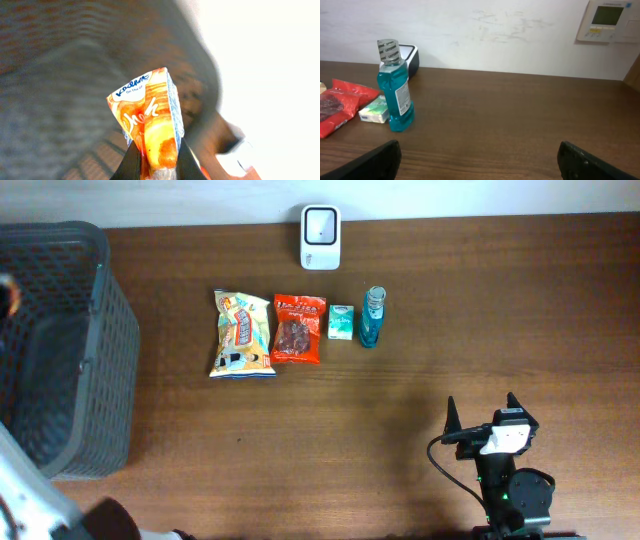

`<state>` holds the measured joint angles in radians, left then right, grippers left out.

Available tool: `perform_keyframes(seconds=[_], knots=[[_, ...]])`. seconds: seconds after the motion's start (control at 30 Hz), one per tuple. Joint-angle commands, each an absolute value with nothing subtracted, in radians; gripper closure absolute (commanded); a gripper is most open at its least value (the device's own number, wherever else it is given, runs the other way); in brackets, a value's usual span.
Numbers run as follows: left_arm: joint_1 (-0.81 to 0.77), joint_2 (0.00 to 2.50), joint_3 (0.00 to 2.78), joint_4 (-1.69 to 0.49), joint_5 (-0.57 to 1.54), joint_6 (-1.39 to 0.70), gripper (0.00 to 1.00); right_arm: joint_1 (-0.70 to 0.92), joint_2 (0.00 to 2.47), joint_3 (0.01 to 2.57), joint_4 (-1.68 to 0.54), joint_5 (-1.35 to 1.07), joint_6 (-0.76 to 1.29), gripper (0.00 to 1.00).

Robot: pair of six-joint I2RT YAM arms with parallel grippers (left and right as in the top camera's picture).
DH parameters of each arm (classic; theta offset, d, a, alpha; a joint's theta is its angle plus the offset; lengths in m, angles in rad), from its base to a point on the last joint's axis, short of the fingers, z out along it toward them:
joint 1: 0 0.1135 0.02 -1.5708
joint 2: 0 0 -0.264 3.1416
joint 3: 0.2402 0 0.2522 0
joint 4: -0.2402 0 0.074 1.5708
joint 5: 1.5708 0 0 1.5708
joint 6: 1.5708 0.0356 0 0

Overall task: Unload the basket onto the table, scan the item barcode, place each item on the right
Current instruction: 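Place orange Kleenex pack below green pack near bottle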

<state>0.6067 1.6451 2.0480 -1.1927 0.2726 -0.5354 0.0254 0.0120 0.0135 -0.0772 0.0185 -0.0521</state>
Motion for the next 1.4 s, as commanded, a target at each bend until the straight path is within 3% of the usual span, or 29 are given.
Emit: perform_keyframes(seconds=[0.0, 0.1, 0.23, 0.4, 0.47, 0.57, 0.6, 0.67, 0.7, 0.73, 0.77, 0.8, 0.87, 1.17, 1.3, 1.37], knots=[[0.390, 1.545, 2.067, -1.192, 0.374, -0.415, 1.00, 0.019, 0.006, 0.006, -0.081, 0.028, -0.044, 0.02], [0.069, 1.584, 2.048, -1.197, 0.237, -0.361, 1.00, 0.019, 0.006, 0.006, -0.081, 0.028, -0.044, 0.02], [-0.174, 1.734, 2.041, -1.197, 0.170, -0.361, 1.00, 0.019, 0.006, 0.006, -0.081, 0.028, -0.044, 0.02], [-0.322, 1.972, 2.042, -1.149, 0.168, -0.361, 0.99, 0.019, 0.006, 0.006, -0.081, 0.028, -0.044, 0.02], [-0.356, 2.052, 2.042, -1.132, 0.168, -0.362, 0.91, 0.019, 0.006, 0.006, -0.081, 0.028, -0.044, 0.02], [-0.400, 2.165, 2.042, -1.058, 0.168, -0.361, 0.99, 0.019, 0.006, 0.006, -0.081, 0.028, -0.044, 0.02], [-0.409, 2.189, 2.042, -1.037, 0.167, -0.361, 0.97, 0.019, 0.006, 0.006, -0.081, 0.028, -0.044, 0.02], [-0.420, 2.215, 2.042, -0.999, 0.167, -0.361, 0.82, 0.019, 0.006, 0.006, -0.081, 0.028, -0.044, 0.01], [-0.423, 2.225, 2.042, -0.979, 0.167, -0.361, 0.68, 0.019, 0.006, 0.006, -0.081, 0.028, -0.044, 0.02], [-0.424, 2.228, 2.042, -0.966, 0.167, -0.361, 0.41, 0.019, 0.006, 0.006, -0.081, 0.028, -0.044, 0.02], [-0.424, 2.228, 2.042, -0.957, 0.167, -0.361, 0.25, 0.019, 0.006, 0.006, -0.081, 0.028, -0.044, 0.02], [-0.424, 2.227, 2.042, -0.954, 0.167, -0.361, 0.20, 0.019, 0.006, 0.006, -0.081, 0.028, -0.044, 0.02], [-0.421, 2.227, 2.047, -0.955, 0.168, -0.361, 0.13, 0.019, 0.006, 0.006, -0.081, 0.028, -0.044, 0.02], [-0.298, 1.951, 2.158, -1.091, 0.158, -0.316, 0.11, 0.019, 0.006, 0.006, -0.081, 0.028, -0.044, 0.02], [-0.112, 1.729, 2.158, -1.241, 0.152, -0.316, 0.00, 0.019, 0.006, 0.006, -0.081, 0.028, -0.044, 0.02], [-0.044, 1.666, 2.158, -1.324, 0.134, -0.316, 0.01, 0.019, 0.006, 0.006, -0.081, 0.028, -0.044, 0.02]])
